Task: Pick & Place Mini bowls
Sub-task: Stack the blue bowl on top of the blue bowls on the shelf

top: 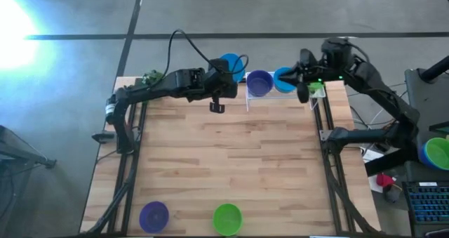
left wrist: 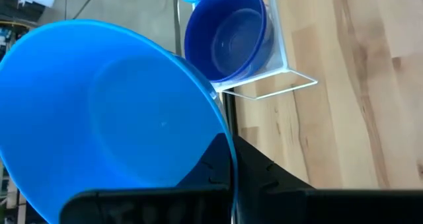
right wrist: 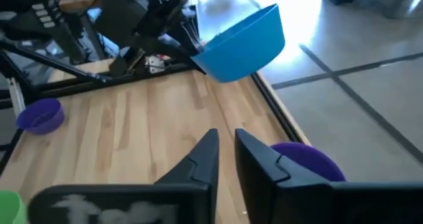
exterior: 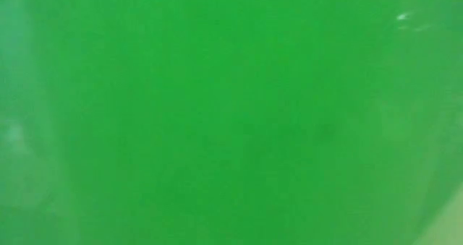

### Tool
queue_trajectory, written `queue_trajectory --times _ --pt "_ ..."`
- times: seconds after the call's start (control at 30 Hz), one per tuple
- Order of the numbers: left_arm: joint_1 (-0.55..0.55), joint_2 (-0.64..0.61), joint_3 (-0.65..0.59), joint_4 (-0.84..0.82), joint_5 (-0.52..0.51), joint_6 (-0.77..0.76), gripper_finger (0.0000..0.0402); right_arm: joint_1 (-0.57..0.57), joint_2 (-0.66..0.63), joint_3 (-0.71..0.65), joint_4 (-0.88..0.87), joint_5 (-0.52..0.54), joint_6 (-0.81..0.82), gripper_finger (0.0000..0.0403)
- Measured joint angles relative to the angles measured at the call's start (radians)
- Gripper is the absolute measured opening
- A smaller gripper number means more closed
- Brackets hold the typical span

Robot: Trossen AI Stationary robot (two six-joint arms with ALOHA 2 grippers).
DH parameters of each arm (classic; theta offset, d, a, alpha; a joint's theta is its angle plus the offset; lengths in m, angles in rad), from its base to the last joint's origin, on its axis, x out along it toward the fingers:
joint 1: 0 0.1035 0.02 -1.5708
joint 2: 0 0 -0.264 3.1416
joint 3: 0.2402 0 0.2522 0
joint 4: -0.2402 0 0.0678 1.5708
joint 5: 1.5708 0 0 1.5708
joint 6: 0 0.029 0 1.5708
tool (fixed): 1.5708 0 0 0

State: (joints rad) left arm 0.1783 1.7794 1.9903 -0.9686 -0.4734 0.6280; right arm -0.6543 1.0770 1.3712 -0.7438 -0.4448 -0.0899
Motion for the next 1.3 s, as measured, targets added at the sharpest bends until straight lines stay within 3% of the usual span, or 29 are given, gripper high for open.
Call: queue_trajectory --times 0.2,0.33,0.57,0.93,1.3 --pt "-0.006 0.000 -0.003 0.001 -0.005 0.061 0.0000 0.038 0.080 0.015 0.126 0.093 0.004 0.0099" --pt "-0.013 0.000 -0.022 0.003 -0.070 0.114 0.0000 0.042 0.126 0.026 0.225 0.108 -0.011 0.0114" --pt "-0.020 0.000 -0.069 0.020 -0.218 0.184 0.0000 0.051 0.223 0.069 0.313 0.108 0.038 0.0116" --pt "-0.033 0.000 -0.130 0.034 -0.304 0.222 0.0000 0.079 0.368 0.195 0.310 0.107 -0.002 0.0116" --pt "-0.038 0.000 -0.133 0.035 -0.311 0.236 0.0000 0.087 0.436 0.197 0.312 0.104 -0.022 0.0116"
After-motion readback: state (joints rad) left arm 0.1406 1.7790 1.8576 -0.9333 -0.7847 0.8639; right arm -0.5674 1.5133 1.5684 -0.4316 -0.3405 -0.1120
